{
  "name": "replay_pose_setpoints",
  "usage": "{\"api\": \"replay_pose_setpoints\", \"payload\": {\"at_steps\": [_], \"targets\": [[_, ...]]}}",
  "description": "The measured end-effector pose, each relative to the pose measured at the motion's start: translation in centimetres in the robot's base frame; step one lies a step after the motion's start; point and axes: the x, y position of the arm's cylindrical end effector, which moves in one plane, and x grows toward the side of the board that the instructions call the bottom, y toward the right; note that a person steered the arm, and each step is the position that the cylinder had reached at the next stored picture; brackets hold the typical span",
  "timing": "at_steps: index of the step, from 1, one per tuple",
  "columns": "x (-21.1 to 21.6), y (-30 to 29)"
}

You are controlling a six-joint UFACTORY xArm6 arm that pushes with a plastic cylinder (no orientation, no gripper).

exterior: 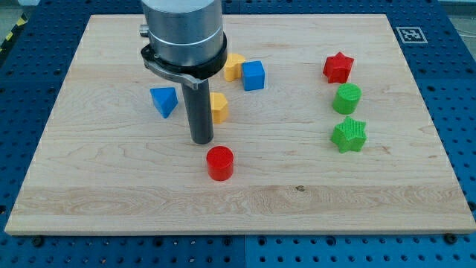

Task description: Move the red circle to the bottom center of the board

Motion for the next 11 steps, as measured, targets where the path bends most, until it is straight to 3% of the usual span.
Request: {"api": "replay_pose_setpoints", "payload": {"at_steps": [4,11], "targets": [[0.4,1.8],[5.2,1.4]]}}
